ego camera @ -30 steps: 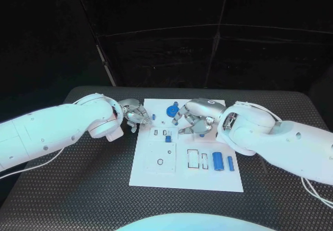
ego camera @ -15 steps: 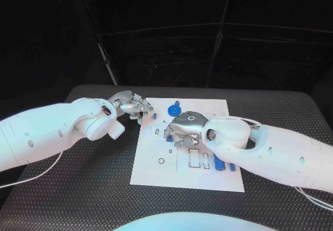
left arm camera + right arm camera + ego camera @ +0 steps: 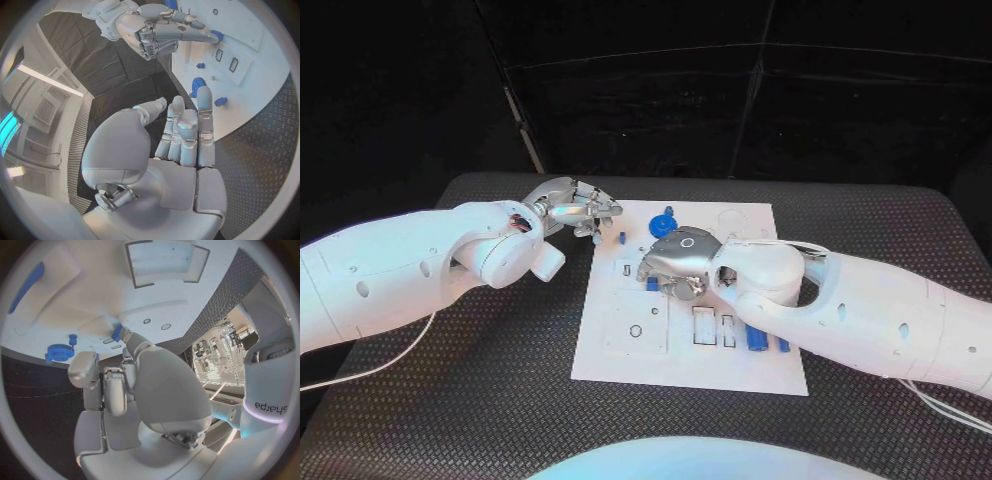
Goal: Assemble the parts on the task board
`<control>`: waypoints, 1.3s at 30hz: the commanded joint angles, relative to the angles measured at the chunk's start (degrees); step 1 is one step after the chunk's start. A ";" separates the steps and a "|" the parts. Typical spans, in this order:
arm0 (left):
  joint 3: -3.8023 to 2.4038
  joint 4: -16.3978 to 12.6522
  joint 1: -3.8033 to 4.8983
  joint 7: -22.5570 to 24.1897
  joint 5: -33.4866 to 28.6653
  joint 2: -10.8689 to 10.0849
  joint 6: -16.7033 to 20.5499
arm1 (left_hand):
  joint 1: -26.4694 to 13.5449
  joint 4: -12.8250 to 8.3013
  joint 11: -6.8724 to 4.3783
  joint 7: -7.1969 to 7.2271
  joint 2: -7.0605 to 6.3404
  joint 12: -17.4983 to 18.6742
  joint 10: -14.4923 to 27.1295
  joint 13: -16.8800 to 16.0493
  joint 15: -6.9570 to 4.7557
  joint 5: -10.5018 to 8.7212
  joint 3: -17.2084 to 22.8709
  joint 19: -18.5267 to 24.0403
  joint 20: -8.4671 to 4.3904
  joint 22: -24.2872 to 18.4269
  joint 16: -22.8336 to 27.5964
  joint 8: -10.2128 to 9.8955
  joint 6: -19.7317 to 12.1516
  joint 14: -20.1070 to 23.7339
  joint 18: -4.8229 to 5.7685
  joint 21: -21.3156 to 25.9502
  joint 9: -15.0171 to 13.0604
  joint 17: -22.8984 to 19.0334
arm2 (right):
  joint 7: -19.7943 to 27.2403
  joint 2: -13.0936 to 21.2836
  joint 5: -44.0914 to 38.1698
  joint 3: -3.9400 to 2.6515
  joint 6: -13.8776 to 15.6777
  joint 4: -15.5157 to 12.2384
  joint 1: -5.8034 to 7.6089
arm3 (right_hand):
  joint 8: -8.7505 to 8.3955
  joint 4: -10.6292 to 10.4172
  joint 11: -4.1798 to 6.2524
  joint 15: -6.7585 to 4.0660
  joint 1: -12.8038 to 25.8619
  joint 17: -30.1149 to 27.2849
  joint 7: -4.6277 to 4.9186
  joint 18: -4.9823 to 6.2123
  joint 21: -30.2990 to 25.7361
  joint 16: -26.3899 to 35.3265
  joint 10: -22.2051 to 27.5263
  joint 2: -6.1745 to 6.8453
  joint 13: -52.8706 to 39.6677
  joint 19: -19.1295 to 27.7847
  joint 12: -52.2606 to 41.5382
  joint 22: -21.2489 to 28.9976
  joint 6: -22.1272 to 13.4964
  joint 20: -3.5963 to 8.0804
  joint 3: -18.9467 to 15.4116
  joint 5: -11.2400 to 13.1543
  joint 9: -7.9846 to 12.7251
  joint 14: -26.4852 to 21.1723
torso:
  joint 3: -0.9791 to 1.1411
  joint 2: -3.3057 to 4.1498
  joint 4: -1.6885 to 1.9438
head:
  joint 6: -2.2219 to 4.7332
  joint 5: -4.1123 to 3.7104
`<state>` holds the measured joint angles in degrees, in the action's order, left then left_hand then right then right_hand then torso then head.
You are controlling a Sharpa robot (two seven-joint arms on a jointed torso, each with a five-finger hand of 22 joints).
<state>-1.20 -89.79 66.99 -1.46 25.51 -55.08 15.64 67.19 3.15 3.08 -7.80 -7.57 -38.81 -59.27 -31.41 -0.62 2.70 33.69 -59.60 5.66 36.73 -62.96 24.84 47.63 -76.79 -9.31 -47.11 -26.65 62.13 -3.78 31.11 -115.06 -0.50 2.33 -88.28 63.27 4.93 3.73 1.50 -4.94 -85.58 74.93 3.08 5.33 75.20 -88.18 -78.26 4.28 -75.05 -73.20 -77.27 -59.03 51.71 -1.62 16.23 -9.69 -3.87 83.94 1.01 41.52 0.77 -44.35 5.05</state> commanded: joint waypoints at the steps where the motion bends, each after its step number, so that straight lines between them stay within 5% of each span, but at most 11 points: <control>1: -0.04 -0.07 0.03 2.00 -1.65 0.08 0.52 | 0.31 -0.37 0.27 -0.18 0.00 0.24 -0.06 0.05 0.11 0.00 0.12 -0.49 0.01 -0.05 0.20 -0.20 0.27 0.36 -1.12 0.20 0.05 -0.05 | 0.52 -0.39 -2.06 0.00 -1.20 0.36 0.12 | -0.17 0.61 0.57 -0.46 -0.18 11.95 -0.40 0.75 -0.19 -0.22 -0.01 0.02 0.07 0.00 0.36 -0.03 0.39 0.44 1.39 0.24 -0.08 5.35 | 0.01 -0.04 -0.03 | -0.12 -0.01; 11: -0.04 -0.06 0.02 1.93 -1.68 0.22 0.43 | 0.32 -0.40 0.32 -0.23 0.09 0.32 -0.04 0.20 0.15 0.00 0.09 -0.55 0.04 -0.17 0.40 -0.31 0.25 0.44 -1.12 0.38 0.20 -0.23 | 0.86 -1.90 -2.48 0.11 -2.94 2.56 0.14 | 0.23 1.81 0.59 -0.61 1.21 12.36 -0.43 0.73 -0.09 -0.41 -0.11 0.11 -0.14 0.10 0.16 -0.20 1.98 0.57 4.68 0.61 -0.14 5.45 | 0.01 -0.09 -0.02 | -0.41 0.10; 21: -0.04 -0.12 0.02 2.38 -1.69 0.32 0.24 | 0.58 -0.65 0.33 -0.26 0.21 0.41 0.01 0.42 0.17 0.01 0.12 -0.67 0.08 -0.35 0.56 -0.46 0.22 0.48 -1.13 0.66 0.44 -0.36 | 1.24 -2.92 -2.69 1.52 -4.38 4.19 0.16 | 0.22 2.07 0.48 -0.56 1.88 12.45 -0.24 0.72 -0.08 -0.45 -0.19 0.36 -0.25 0.13 0.04 -0.23 2.35 0.56 5.43 0.90 -0.12 5.47 | 0.01 -0.05 0.02 | -0.60 0.25; 39: -0.05 0.26 0.02 1.68 -1.69 0.63 -0.52 | 0.72 -0.79 0.37 -0.31 0.29 0.46 0.05 0.55 0.19 0.00 0.13 -0.75 0.09 -0.45 0.74 -0.54 0.20 0.55 -1.13 0.81 0.58 -0.52 | 2.11 -3.41 -2.68 1.78 -1.32 5.21 0.15 | 1.54 2.12 -0.63 0.17 5.20 12.76 1.39 0.52 0.33 -0.58 -1.23 0.27 -1.50 -0.42 -1.24 -1.22 7.01 -0.03 7.64 2.92 -0.43 5.54 | 0.09 -0.09 -0.07 | -0.94 0.43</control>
<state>-1.20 -89.55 66.96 -0.46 24.19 -54.51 15.71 67.46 2.67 3.08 -7.79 -7.30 -38.60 -59.27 -30.95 -0.40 2.69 33.85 -59.96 5.69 36.36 -62.52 24.63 47.62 -76.58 -9.29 -46.46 -26.17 61.66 -2.76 27.71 -117.63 1.10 0.16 -83.05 63.58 6.15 5.86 1.00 -5.13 -80.80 74.91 4.44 5.33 75.20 -88.40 -79.14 4.61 -74.95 -73.22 -78.25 -60.20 58.42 -1.65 23.69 -7.02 -4.27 84.15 1.07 41.42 0.71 -45.27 5.52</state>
